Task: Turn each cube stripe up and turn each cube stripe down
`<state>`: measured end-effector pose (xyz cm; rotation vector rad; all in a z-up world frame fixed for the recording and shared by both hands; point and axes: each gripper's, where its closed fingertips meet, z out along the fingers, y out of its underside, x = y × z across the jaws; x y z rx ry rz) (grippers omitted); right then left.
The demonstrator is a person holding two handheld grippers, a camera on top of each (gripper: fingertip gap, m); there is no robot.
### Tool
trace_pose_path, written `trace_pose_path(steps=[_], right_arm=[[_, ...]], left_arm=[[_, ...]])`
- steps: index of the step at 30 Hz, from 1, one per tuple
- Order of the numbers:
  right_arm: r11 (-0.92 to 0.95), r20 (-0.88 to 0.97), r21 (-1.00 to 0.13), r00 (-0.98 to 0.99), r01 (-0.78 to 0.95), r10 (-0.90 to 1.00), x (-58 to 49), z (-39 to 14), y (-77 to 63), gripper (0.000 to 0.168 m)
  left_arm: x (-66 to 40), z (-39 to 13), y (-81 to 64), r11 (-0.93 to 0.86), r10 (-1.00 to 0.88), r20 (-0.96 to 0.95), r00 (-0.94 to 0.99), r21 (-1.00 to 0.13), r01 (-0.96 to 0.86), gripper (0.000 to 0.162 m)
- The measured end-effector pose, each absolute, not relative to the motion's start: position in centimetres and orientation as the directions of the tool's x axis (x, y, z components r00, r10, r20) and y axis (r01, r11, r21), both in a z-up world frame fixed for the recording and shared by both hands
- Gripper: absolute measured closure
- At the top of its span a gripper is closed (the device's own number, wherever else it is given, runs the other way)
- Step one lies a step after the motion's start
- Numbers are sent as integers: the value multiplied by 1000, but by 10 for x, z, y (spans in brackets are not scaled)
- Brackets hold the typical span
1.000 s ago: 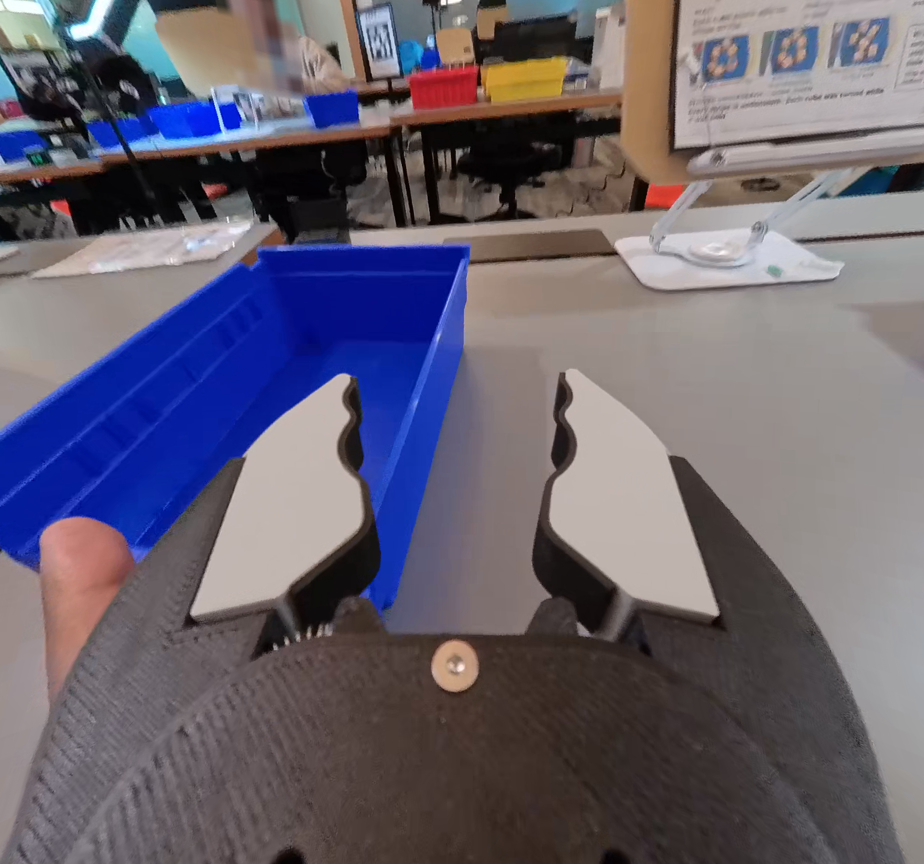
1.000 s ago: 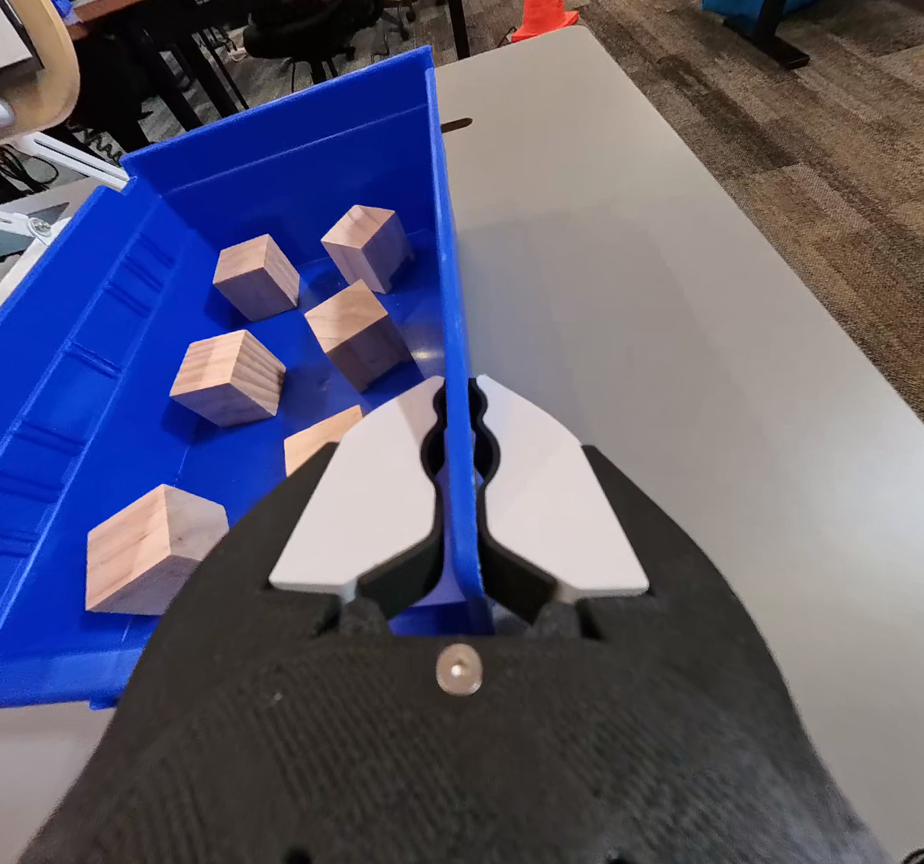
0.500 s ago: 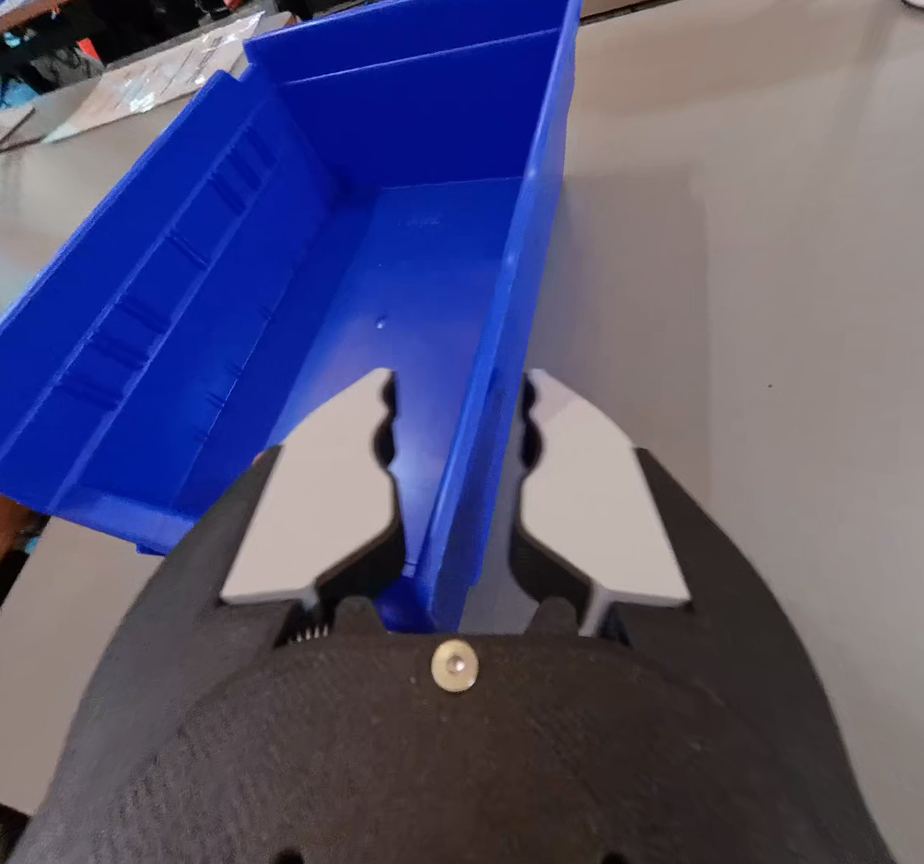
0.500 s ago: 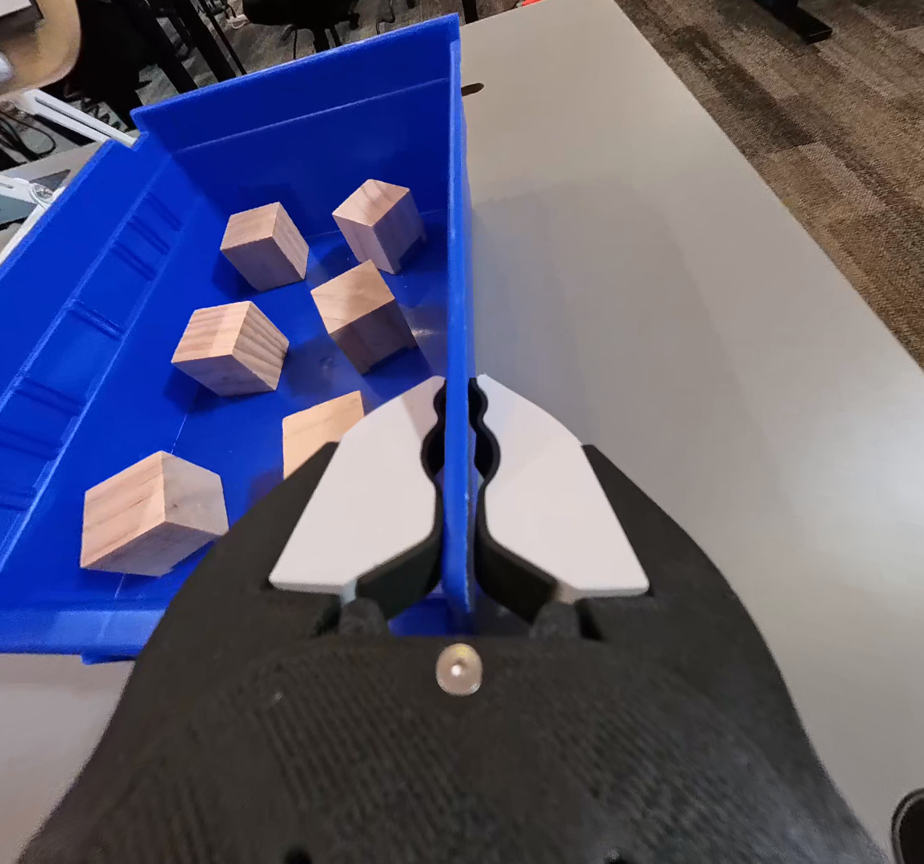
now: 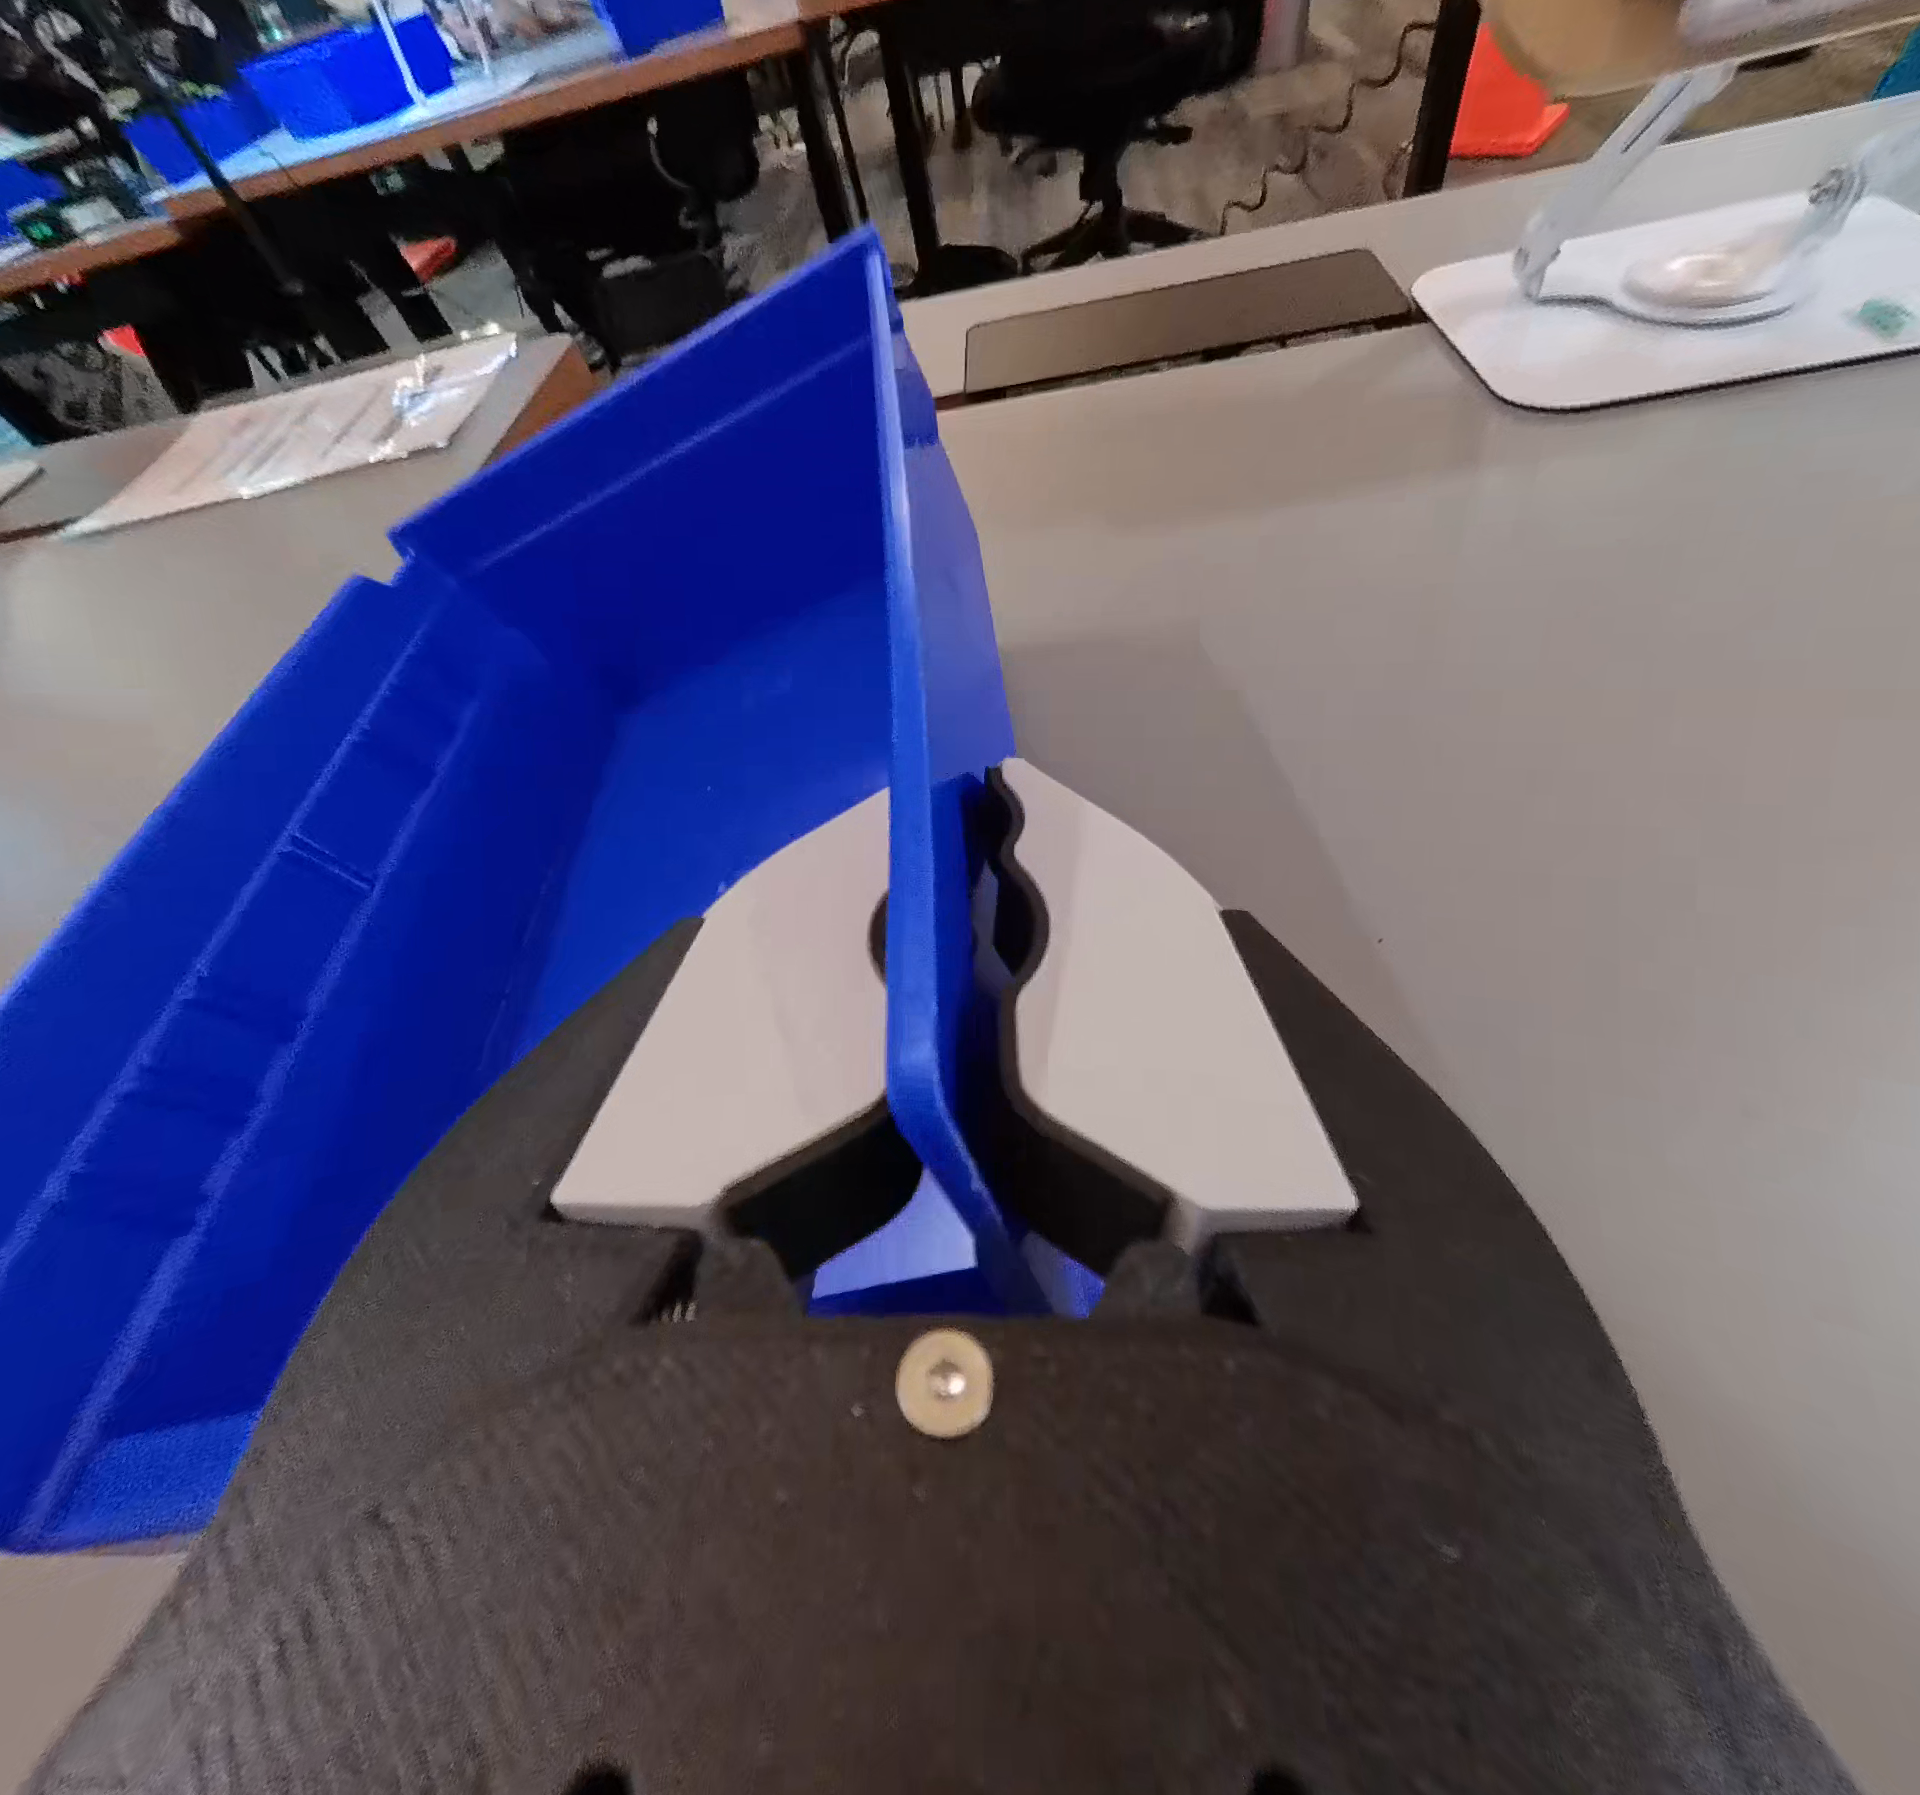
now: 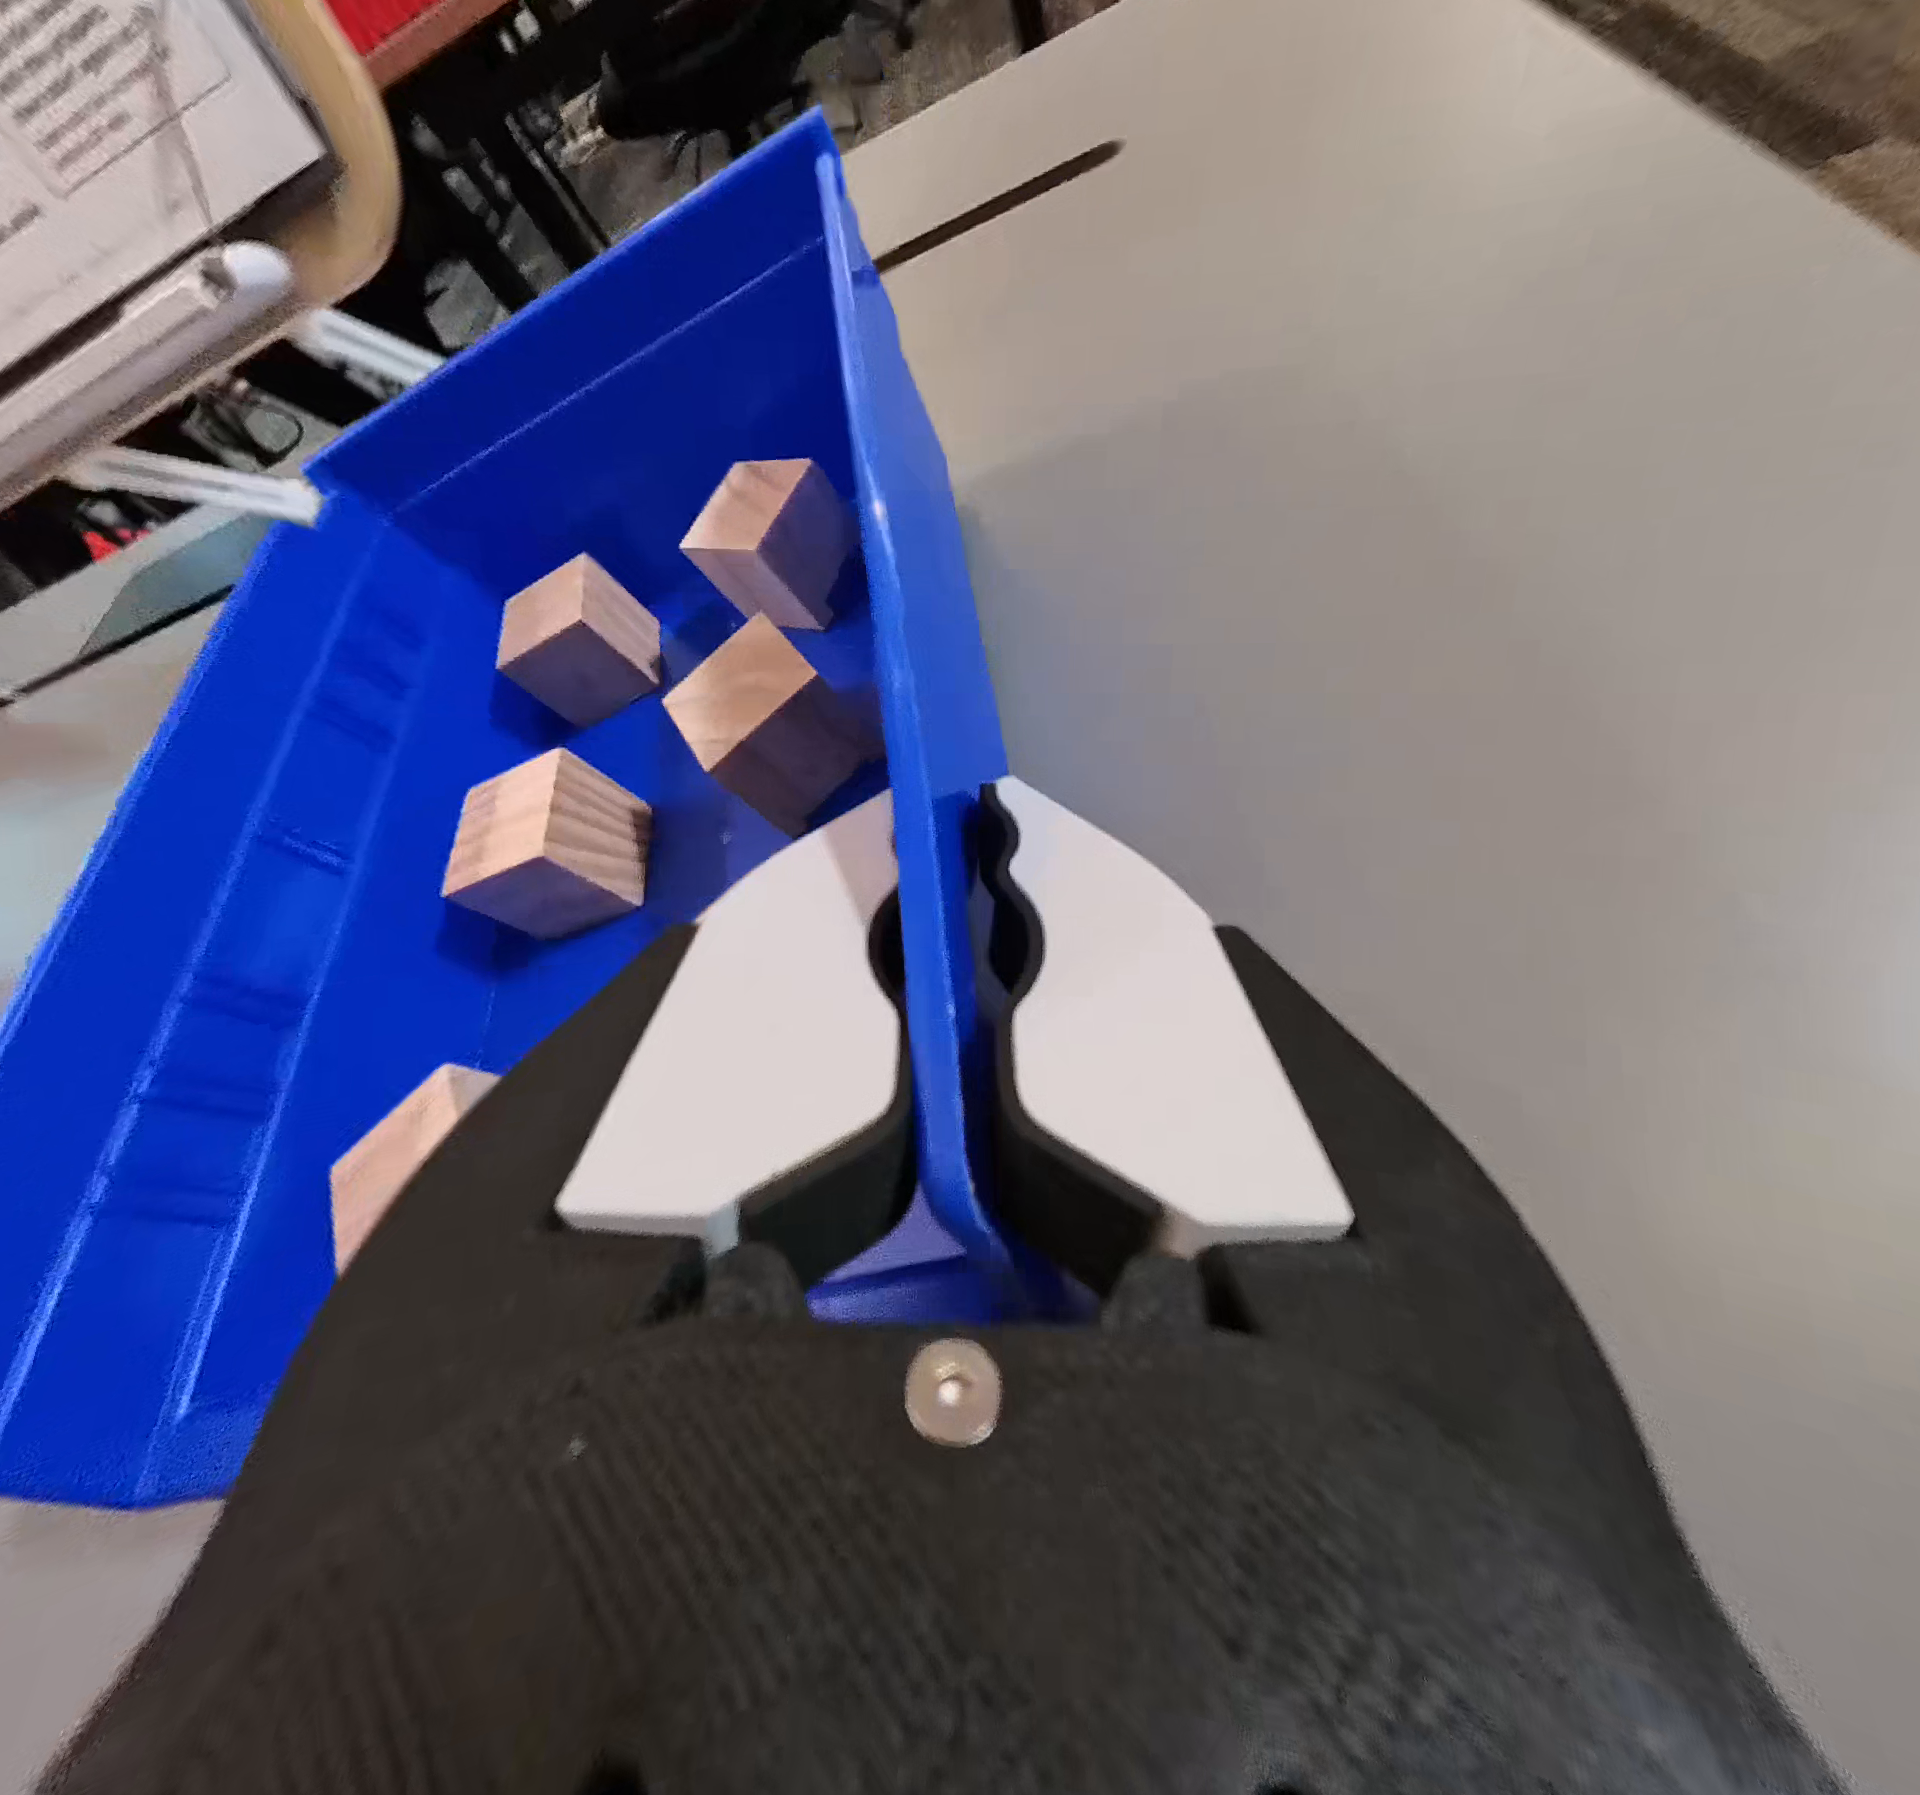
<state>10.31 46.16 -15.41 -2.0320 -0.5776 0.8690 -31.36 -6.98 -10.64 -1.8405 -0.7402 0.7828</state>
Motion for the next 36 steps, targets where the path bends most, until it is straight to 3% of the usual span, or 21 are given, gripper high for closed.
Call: trace_pose_path(steps=[8, 13, 17, 31, 36], right_arm=[[-532, -381, -832, 535, 156, 754, 4, -146, 371, 159], [-583, -456, -808, 535, 86, 711, -86, -150, 290, 159], [-494, -367, -861, 526, 120, 767, -158, -138, 220, 159], [-545, -396, -822, 520, 167, 757, -329, -143, 8, 156], [-518, -442, -839, 348, 165, 827, -336, -113, -41, 136]], left_arm=[[-313, -52, -98, -311, 810, -230, 540, -948, 63, 155], [-306, 6, -128, -216, 850, -168, 499, -976, 39, 155], [-292, 38, -156, -177, 859, -144, 491, -984, 22, 155], [-305, 50, -234, -149, 930, -128, 344, -988, 35, 155], [-303, 56, -246, -134, 940, -121, 319, -991, 21, 155]])
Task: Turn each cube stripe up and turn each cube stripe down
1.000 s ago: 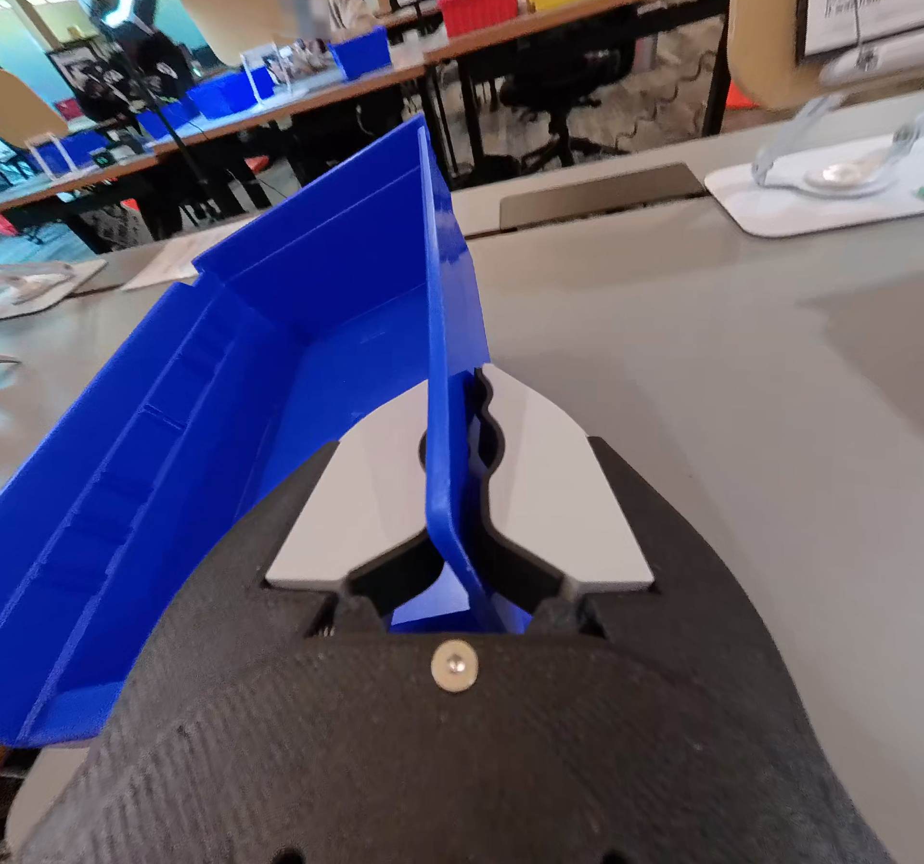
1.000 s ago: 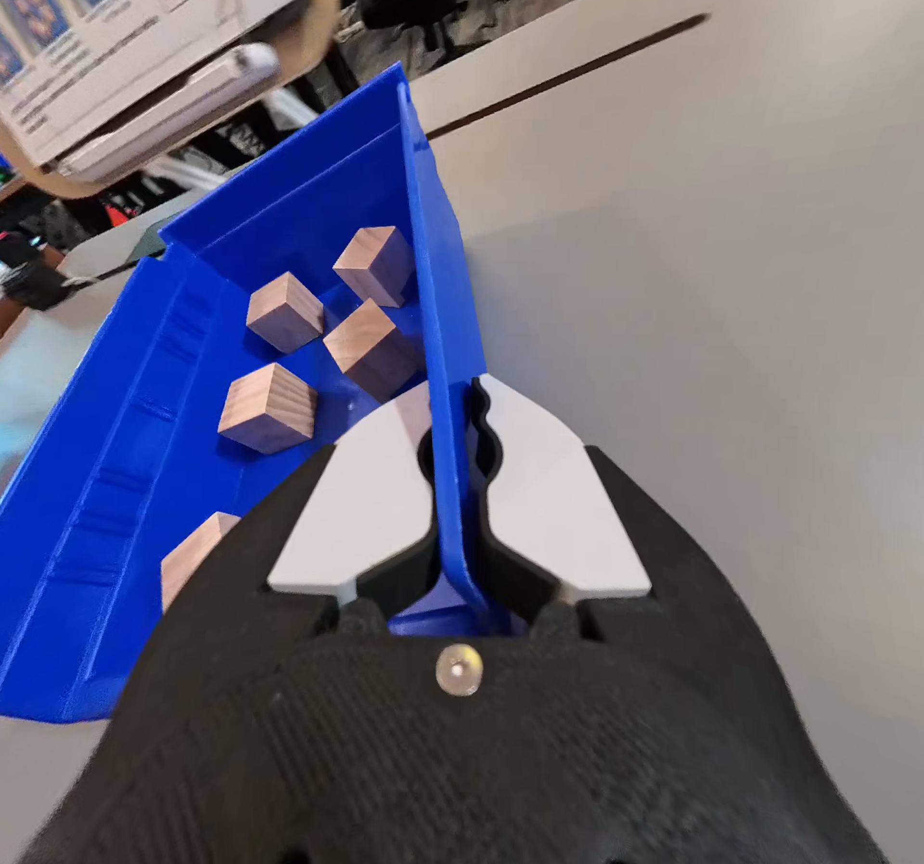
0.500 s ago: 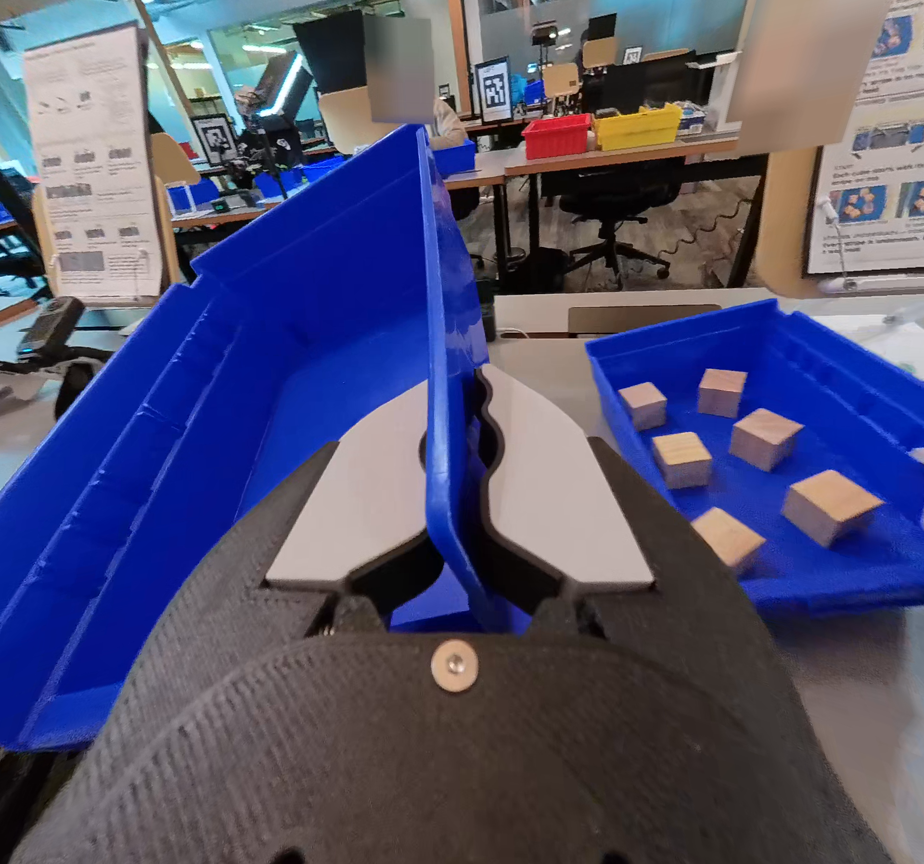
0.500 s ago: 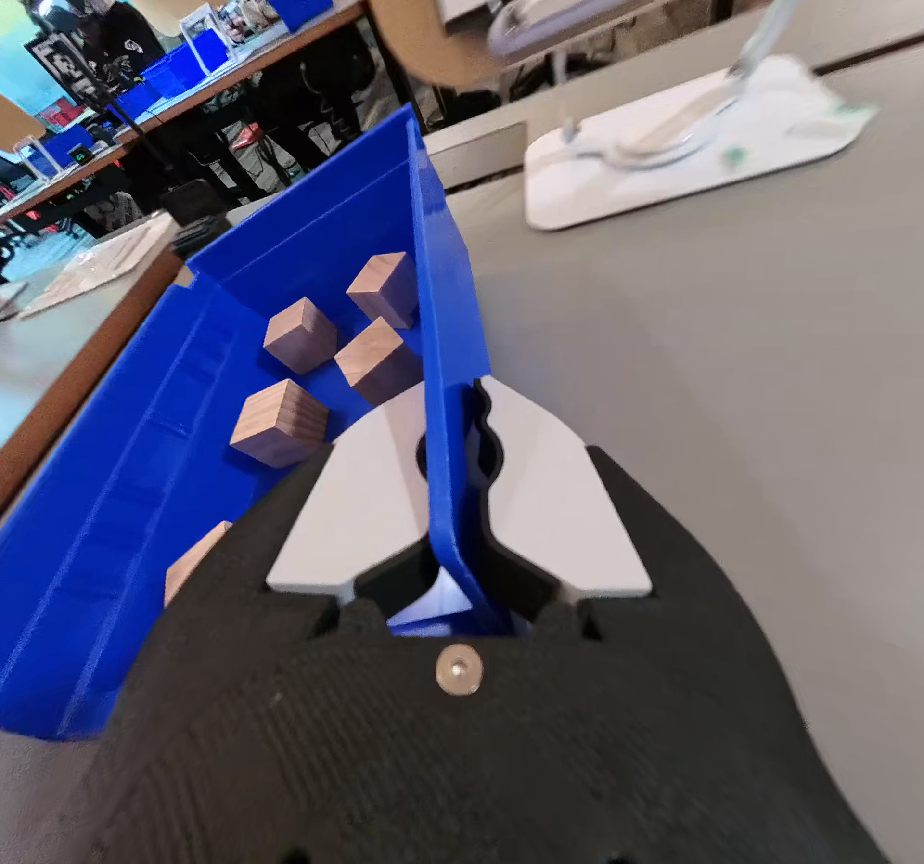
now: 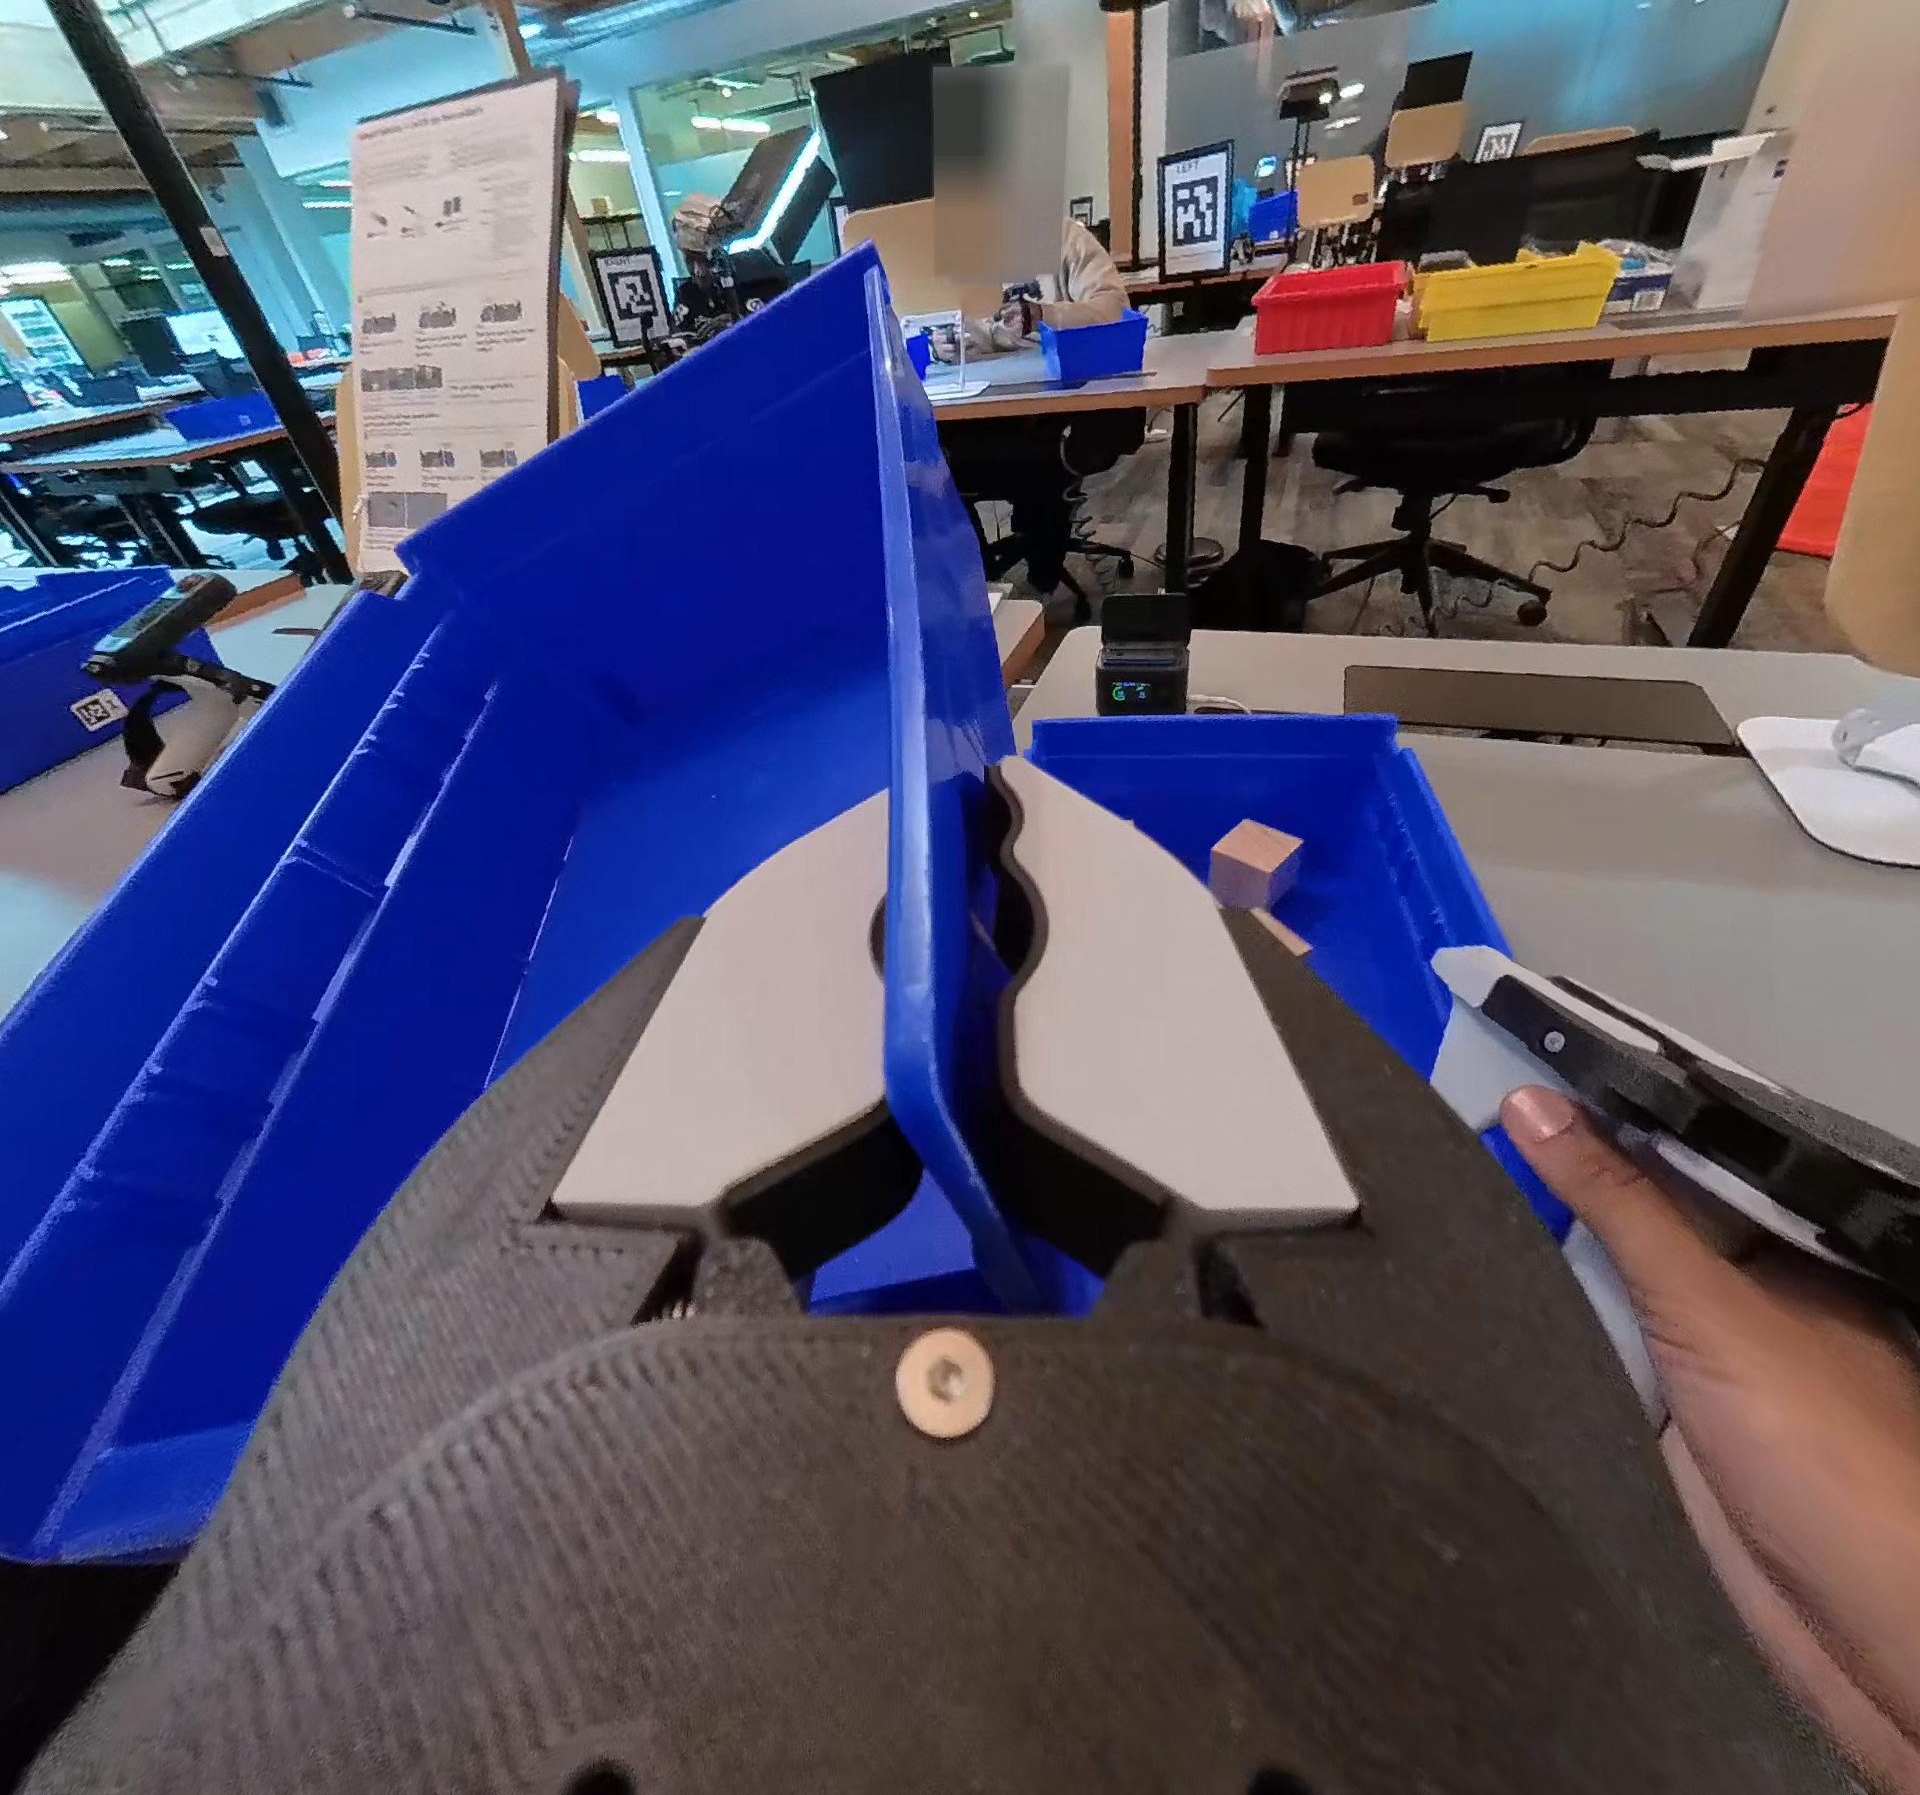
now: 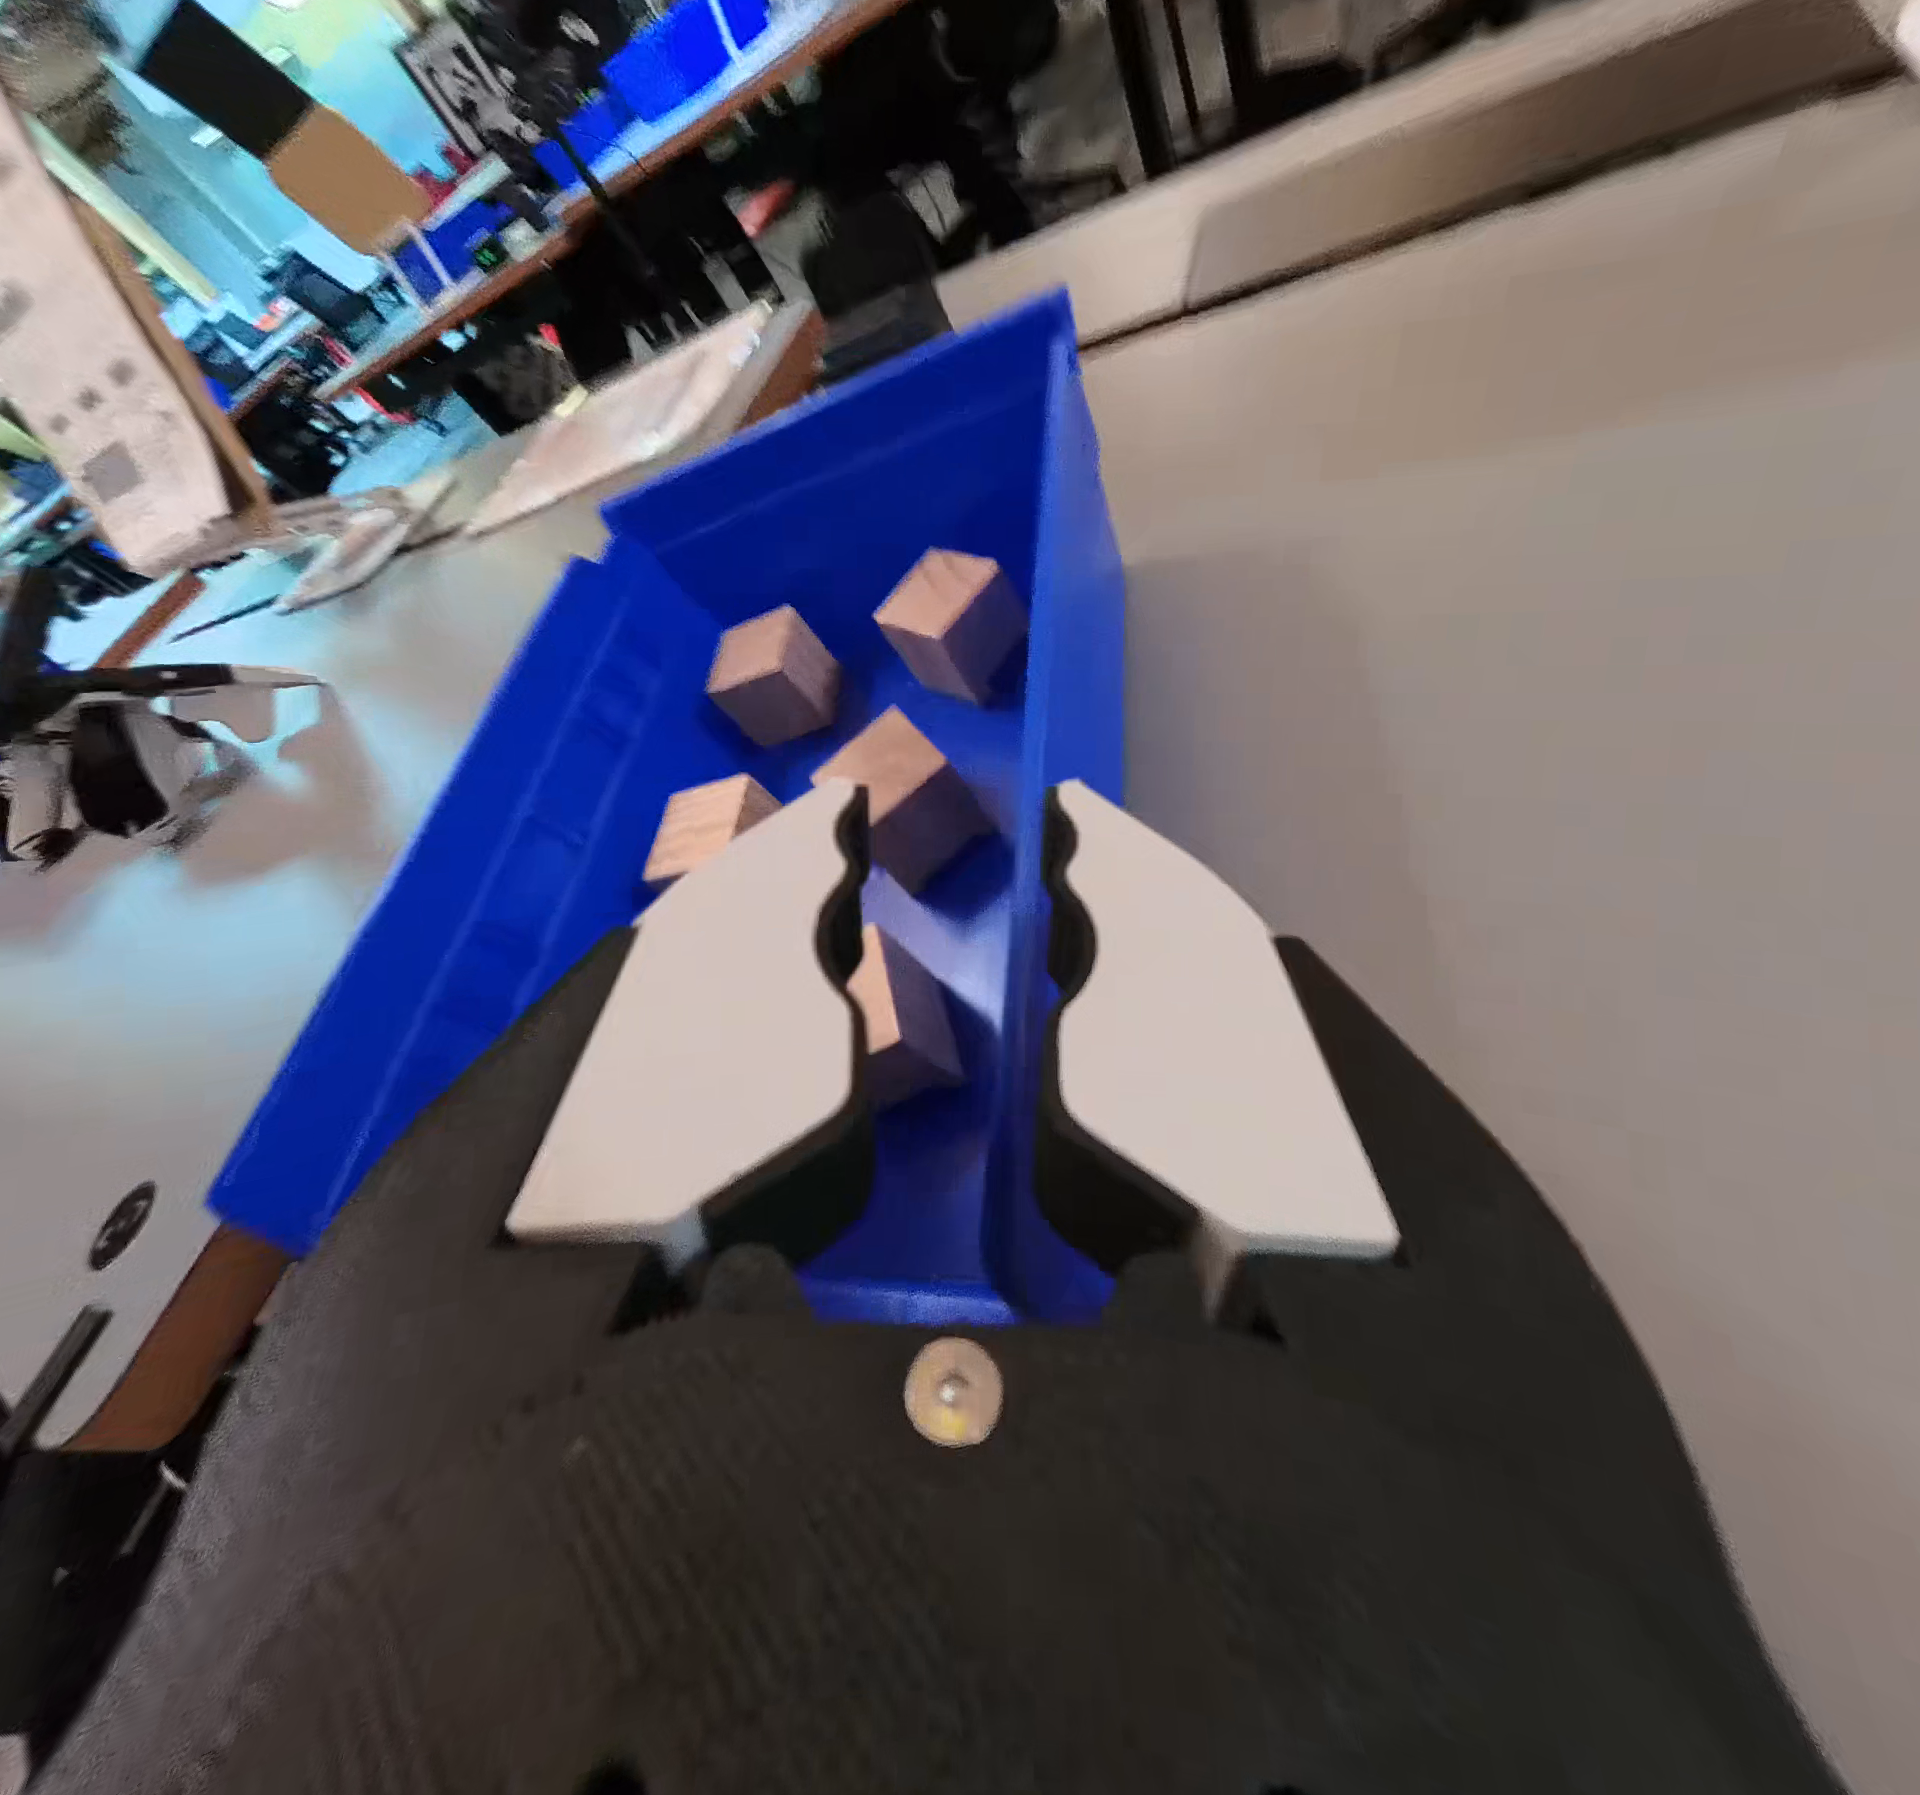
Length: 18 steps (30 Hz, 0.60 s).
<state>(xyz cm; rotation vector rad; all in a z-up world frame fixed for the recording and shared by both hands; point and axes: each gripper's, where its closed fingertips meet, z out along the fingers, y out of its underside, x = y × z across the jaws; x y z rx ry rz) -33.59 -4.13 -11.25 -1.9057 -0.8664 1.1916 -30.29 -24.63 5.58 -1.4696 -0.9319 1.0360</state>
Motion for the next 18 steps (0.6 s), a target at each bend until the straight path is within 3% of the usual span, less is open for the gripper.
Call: trace_pose_path(steps=[9, 14, 18], right_arm=[[-429, -419, -903, 159, 27, 894, -227, -15, 48, 113], [-155, -146, -988, 255, 13, 956, -101, -27, 159, 113], [7, 28, -998, 380, 58, 925, 1, -66, 244, 122]], left_arm=[[-260, 93, -181, -26, 849, -37, 528, -999, -29, 155], [-206, 101, -74, -11, 654, -12, 756, -1000, -6, 155], [-152, 73, 21, -34, 493, 8, 870, -999, 28, 155]])
